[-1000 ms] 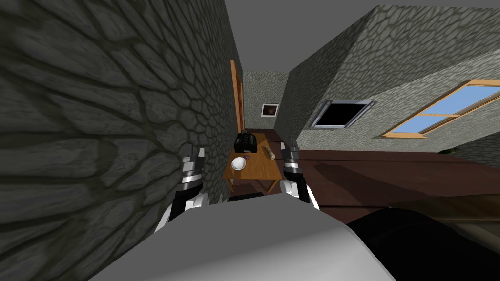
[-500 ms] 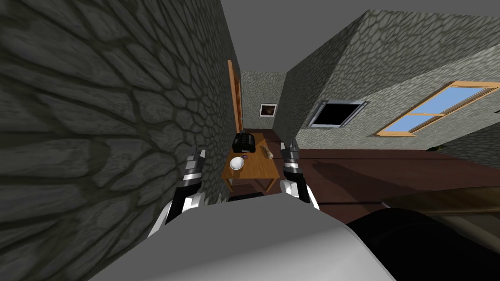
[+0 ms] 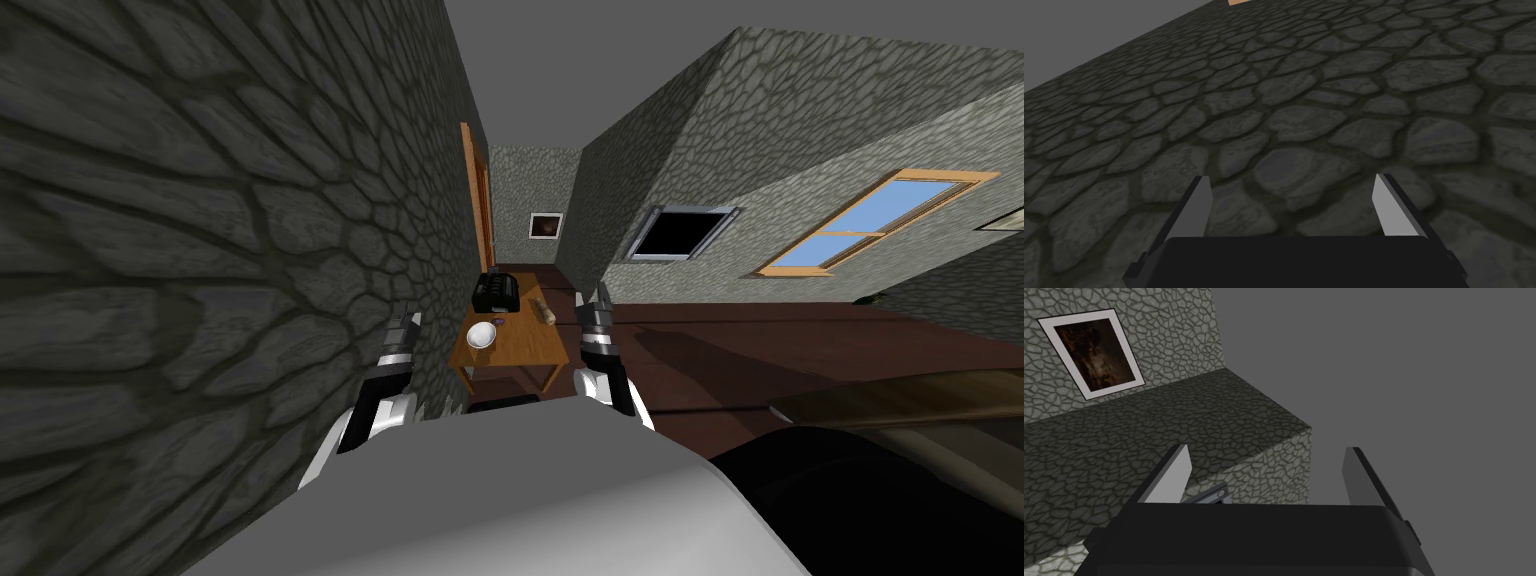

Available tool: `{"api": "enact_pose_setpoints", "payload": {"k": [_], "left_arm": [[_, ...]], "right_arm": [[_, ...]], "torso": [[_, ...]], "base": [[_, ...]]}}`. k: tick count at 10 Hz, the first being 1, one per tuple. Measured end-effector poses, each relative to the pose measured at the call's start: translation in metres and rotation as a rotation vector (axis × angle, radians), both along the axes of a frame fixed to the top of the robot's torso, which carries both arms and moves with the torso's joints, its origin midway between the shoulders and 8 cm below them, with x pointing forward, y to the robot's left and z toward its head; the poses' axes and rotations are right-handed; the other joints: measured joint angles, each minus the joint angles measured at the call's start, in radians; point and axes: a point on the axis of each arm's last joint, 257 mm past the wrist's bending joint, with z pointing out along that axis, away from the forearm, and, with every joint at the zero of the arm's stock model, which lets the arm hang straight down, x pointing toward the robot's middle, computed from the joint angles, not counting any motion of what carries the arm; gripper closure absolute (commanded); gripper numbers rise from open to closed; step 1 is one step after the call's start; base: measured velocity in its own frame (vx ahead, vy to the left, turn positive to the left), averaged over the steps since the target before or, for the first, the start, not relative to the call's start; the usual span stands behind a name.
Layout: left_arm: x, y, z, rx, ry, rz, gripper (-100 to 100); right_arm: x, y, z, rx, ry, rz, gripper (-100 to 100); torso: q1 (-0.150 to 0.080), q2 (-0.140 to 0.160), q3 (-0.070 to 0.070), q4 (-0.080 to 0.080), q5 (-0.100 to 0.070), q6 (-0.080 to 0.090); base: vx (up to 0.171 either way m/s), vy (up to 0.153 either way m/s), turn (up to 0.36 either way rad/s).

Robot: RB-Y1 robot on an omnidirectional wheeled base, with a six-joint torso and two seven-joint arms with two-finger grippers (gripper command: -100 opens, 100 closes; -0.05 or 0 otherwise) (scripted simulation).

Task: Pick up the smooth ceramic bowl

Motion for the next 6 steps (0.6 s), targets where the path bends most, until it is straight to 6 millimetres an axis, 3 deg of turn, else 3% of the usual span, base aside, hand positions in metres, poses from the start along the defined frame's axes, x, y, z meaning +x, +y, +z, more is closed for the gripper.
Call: {"api": "enact_pose_setpoints", "payload": {"k": [6], "left_arm": [[0.019, 0.026, -0.040, -0.005, 0.141, 0.048, -100]], "right_arm": [[0.000, 0.000, 0.000, 0.000, 0.000, 0.000, 0]], "torso": [[0.000, 0.000, 0.000, 0.000, 0.000, 0.000]], "base": [[-0.007, -0.031, -0.036]]}}
